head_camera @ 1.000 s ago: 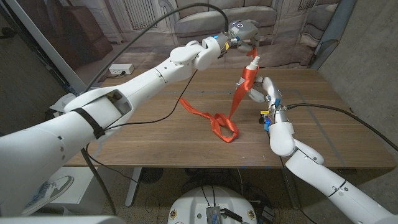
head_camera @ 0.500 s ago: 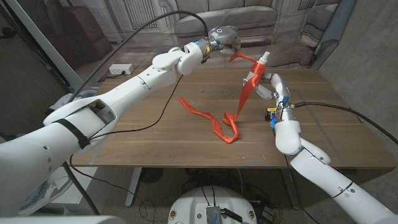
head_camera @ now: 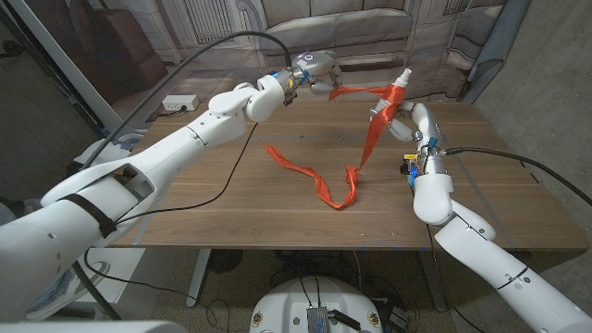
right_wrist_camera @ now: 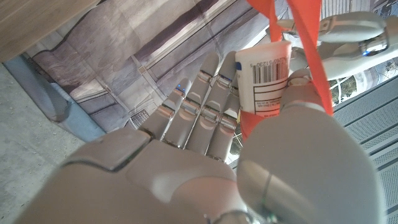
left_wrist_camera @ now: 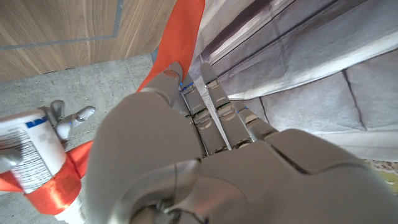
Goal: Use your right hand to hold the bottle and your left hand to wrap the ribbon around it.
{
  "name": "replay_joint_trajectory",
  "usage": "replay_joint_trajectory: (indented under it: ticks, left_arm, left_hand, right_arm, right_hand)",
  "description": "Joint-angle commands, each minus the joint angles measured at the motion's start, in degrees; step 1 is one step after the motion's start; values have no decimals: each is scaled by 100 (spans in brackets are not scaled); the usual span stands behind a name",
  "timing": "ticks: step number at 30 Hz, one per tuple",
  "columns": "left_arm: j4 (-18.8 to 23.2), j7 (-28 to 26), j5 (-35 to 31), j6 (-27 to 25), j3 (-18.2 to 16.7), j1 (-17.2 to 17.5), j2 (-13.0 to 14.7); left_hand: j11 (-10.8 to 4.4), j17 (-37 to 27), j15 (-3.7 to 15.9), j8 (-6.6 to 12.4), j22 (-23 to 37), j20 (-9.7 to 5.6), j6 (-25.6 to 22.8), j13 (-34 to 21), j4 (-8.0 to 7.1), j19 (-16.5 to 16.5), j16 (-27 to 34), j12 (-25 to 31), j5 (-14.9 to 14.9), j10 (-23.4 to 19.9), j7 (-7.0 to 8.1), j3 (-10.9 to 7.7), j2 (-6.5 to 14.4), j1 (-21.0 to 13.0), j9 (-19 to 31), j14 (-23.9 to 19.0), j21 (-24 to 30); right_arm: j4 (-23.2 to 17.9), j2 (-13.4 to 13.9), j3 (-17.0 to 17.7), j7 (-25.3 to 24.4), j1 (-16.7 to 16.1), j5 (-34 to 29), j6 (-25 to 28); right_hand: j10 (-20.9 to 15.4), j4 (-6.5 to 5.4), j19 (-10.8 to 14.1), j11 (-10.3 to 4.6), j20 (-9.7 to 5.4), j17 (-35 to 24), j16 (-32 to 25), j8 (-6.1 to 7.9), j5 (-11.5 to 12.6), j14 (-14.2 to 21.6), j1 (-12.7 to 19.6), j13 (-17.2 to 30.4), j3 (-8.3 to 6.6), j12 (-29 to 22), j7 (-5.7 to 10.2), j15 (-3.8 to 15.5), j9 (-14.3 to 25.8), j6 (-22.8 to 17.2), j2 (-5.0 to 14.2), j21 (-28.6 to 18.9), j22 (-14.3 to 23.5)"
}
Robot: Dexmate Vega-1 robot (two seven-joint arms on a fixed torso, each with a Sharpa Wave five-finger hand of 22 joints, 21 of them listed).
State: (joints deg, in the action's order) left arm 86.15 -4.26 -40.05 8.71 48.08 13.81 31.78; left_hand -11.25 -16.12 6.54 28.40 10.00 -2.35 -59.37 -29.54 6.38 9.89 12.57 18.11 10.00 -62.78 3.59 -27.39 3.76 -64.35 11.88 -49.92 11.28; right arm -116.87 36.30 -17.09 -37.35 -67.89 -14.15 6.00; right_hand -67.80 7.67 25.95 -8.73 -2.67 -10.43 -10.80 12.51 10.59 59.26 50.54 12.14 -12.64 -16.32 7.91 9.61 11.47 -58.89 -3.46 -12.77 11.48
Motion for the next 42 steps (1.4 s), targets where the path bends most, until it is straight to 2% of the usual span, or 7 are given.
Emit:
replay_joint_trajectory:
  ticks: [1, 7, 13, 20, 28, 34, 42]
  left_arm:
    - [401, 15, 161, 112, -342, 447, 404]
    - [757, -2, 129, 204, -526, 662, 612]
    - [1299, 15, 126, 294, -813, 996, 931]
    - [1705, 232, 225, 381, -1083, 1310, 1201]
    - [2055, 376, 398, 748, -1317, 1591, 1390]
    - [2130, 419, 457, 1037, -1412, 1663, 1355]
    - [2016, 1013, 1087, 1728, -1245, 1207, 921]
  left_hand:
    - [-58, -11, 544, 36, 14, -160, -4, -867, -52, -20, -8, 16, 37, -97, -40, -77, 12, -4, 12, 39, -4]
    - [-56, -15, 543, 42, 14, -149, -4, -874, -53, -26, -7, 17, 38, -99, -44, -81, 16, -2, 18, 43, -5]
    - [-57, -19, 541, 47, 13, -147, -14, -873, -51, -33, -8, 11, 36, -95, -50, -81, 8, 2, 13, 50, -6]
    - [-58, -22, 543, 45, 13, -141, -4, -882, -50, -39, -9, 14, 35, -97, -54, -84, 5, 4, 13, 57, -7]
    - [-56, -27, 538, 50, 13, -135, -1, -881, -49, -45, -8, 17, 34, -117, -51, -89, 5, 8, 17, 59, -7]
    - [-48, -30, 535, 58, 13, -134, -13, -878, -52, -51, -4, 14, 32, -121, -42, -89, 4, 15, 19, 54, -8]
    - [-55, -15, 514, 58, 14, -107, -22, -818, -57, -71, -32, -27, 31, -121, -62, -101, -10, 33, 6, 94, -11]
  right_arm:
    - [101, -54, 120, -60, 101, -2, 267]
    - [218, -75, 136, -83, 187, 57, 371]
    - [482, -148, 124, -151, 329, 161, 482]
    - [725, -189, 102, -209, 488, 301, 551]
    - [923, -232, 64, -257, 670, 467, 703]
    - [960, -226, 13, -303, 705, 556, 699]
    - [1034, -197, -262, -249, 864, 477, 769]
  right_hand:
    - [-283, -11, -35, -275, -43, -11, -2, 21, 29, -20, 1056, 31, -24, -40, 456, 323, 8, -496, 1081, -12, -5]
    - [-281, -13, -35, -276, -39, -14, -8, 19, 29, -12, 1055, 31, -24, -38, 456, 324, 8, -497, 1084, -12, -5]
    - [-279, -15, -33, -275, -38, -17, -14, 18, 29, -4, 1054, 29, -23, -35, 455, 323, 8, -501, 1086, -13, -6]
    - [-289, -10, -29, -273, -38, -20, -20, 15, 29, 5, 1062, 35, -24, -40, 454, 331, 8, -502, 1084, -15, -6]
    - [-289, -12, -25, -273, -46, -23, -27, 14, 29, 18, 1063, 36, -26, -40, 453, 329, 8, -504, 1090, -17, -6]
    - [-290, -6, -24, -272, -47, -20, -21, 11, 29, 11, 1069, 35, -27, -39, 454, 331, 8, -503, 1085, -18, -7]
    - [-292, -13, -30, -272, -50, -21, -24, 6, 29, 19, 1065, 37, -28, -39, 453, 326, 8, -498, 1094, -16, -7]
